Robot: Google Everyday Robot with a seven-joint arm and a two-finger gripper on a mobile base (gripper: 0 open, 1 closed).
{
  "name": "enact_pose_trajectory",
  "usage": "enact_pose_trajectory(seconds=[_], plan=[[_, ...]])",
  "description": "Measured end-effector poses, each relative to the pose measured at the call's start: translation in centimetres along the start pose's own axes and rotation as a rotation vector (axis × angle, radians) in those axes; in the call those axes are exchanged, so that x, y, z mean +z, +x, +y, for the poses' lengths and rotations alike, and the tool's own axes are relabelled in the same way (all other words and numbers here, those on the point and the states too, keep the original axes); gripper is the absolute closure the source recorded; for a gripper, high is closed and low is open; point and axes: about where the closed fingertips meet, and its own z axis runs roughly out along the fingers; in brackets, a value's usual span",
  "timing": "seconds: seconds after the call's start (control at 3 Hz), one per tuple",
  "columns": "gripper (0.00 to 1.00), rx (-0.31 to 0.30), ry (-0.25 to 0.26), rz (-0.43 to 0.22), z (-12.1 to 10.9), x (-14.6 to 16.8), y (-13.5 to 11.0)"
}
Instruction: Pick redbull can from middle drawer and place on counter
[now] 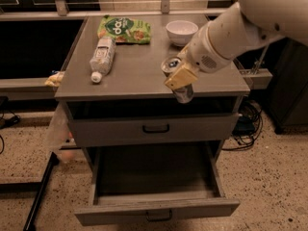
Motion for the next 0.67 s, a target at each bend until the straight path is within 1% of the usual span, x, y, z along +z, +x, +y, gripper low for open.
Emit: enact_pose_trajectory(seconds=[0.33, 0.67], plan=[[1.00, 0.025, 0.009, -0.012, -3.1, -0.9, -2.5], [1.00, 0.086, 0.001, -0.064, -5.5, -0.6, -4.2]])
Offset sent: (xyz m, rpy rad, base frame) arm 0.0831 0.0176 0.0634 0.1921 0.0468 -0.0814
